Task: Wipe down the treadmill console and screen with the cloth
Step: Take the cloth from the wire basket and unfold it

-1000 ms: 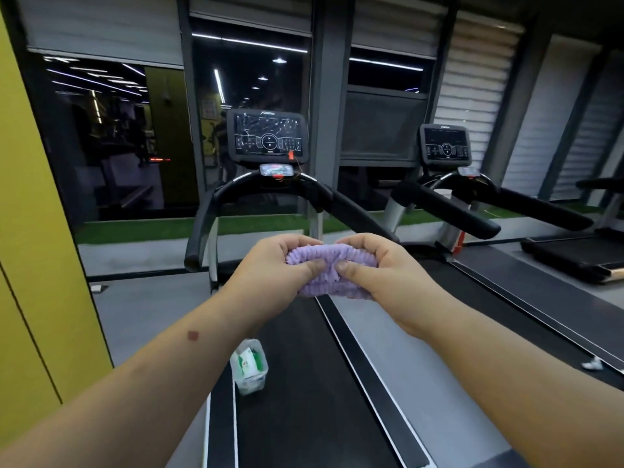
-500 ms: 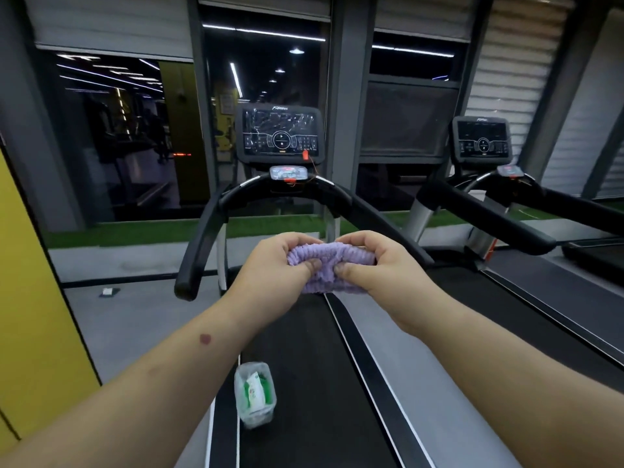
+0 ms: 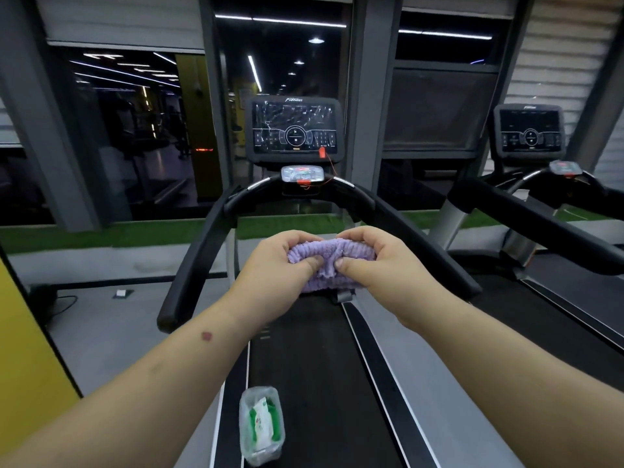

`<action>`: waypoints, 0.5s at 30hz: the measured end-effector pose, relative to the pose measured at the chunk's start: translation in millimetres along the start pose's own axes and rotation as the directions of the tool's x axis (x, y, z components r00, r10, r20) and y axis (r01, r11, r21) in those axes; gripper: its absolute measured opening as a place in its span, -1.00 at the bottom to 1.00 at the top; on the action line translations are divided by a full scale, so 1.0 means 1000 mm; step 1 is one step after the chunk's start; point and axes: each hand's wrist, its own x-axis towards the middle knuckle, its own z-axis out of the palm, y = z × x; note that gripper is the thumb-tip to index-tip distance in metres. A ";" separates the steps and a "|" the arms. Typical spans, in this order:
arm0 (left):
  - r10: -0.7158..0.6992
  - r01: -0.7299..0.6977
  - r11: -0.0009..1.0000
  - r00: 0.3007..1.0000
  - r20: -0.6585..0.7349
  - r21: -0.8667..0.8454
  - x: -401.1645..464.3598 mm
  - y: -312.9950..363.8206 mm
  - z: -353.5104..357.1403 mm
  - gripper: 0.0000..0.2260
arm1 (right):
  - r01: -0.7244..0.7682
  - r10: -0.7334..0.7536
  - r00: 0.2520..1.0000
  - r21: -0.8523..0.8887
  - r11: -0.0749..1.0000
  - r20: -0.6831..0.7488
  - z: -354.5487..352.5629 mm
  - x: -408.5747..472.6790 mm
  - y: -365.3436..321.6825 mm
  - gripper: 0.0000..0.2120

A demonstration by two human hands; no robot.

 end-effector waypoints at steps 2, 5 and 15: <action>0.003 -0.003 1.000 1.000 -0.004 0.004 0.031 -0.009 0.007 -0.78 | -0.002 0.002 1.000 0.006 1.000 -0.003 -0.003 0.032 0.012 -0.75; -0.010 0.010 1.000 1.000 -0.003 0.002 0.083 -0.021 0.013 -0.79 | -0.030 0.030 0.999 0.008 1.000 0.012 -0.010 0.086 0.027 -0.74; -0.191 0.191 0.981 0.981 0.025 -0.026 0.258 0.012 0.001 -0.73 | -0.149 0.152 0.987 -0.063 0.987 0.059 -0.056 0.262 -0.006 -0.69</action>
